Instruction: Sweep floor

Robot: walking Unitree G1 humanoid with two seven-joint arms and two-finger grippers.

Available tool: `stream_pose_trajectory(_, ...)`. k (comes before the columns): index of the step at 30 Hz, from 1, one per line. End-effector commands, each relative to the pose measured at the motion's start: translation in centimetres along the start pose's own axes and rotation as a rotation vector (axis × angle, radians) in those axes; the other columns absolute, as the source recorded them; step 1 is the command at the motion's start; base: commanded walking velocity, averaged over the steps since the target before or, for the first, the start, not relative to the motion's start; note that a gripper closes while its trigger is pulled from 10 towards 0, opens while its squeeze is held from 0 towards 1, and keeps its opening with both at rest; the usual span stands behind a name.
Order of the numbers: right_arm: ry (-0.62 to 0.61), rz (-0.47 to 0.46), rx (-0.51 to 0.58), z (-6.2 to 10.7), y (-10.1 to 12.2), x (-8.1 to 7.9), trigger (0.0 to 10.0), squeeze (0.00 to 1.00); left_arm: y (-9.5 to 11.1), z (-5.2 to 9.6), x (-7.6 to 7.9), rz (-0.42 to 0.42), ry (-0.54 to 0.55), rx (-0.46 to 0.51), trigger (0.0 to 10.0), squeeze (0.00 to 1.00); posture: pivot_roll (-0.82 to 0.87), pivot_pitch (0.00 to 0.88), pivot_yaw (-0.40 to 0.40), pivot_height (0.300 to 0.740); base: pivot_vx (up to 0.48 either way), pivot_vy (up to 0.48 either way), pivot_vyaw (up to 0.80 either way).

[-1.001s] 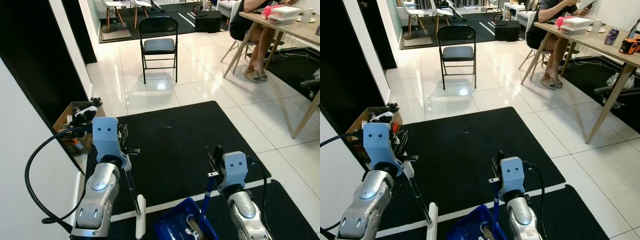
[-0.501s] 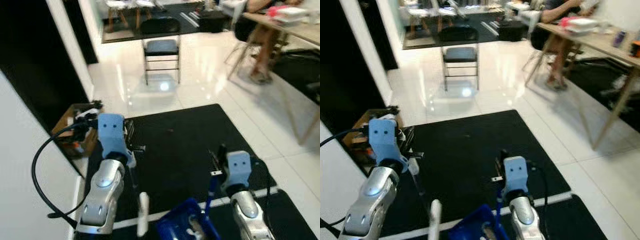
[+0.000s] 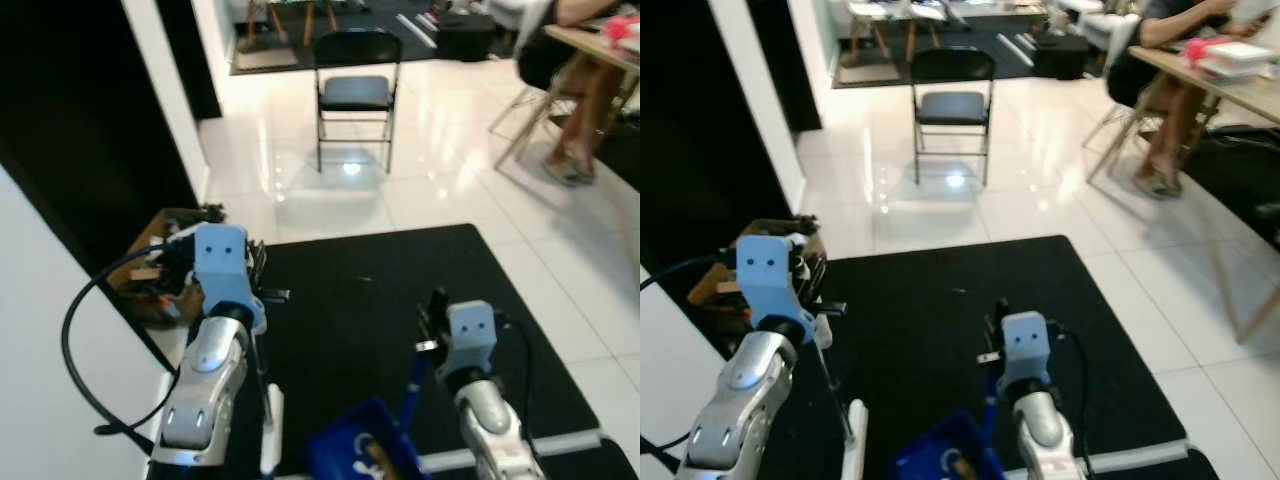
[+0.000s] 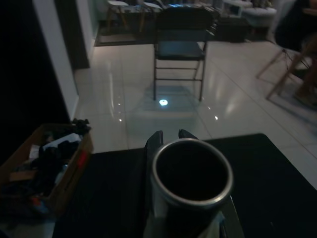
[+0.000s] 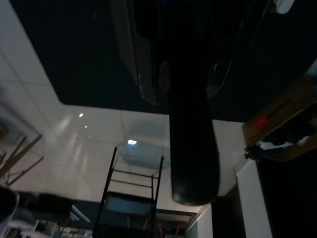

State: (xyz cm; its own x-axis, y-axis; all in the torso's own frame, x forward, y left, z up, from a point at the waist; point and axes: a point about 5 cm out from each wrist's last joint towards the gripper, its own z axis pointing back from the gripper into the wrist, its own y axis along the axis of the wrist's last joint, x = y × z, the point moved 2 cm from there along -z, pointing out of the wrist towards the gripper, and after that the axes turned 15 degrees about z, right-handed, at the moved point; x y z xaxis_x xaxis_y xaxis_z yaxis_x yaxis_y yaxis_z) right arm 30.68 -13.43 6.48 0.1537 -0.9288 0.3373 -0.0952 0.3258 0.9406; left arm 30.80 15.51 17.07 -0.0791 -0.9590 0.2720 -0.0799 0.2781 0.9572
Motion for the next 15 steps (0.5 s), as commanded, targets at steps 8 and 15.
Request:
stream_pose_trajectory(8,-0.004,-0.012,0.028,-0.01,0.47,-0.27,10.0,0.0,0.88,0.1,0.11,-0.012,-0.006,0.036,10.0,0.0,0.0,0.047,0.051,0.74,0.48,0.0,0.0)
stream_pose_trajectory(15,-0.006,-0.011,0.027,0.0,0.42,-0.24,10.0,0.0,0.86,0.04,0.19,-0.012,-0.01,0.035,10.0,0.0,0.0,0.047,0.051,0.74,0.48,0.0,0.0)
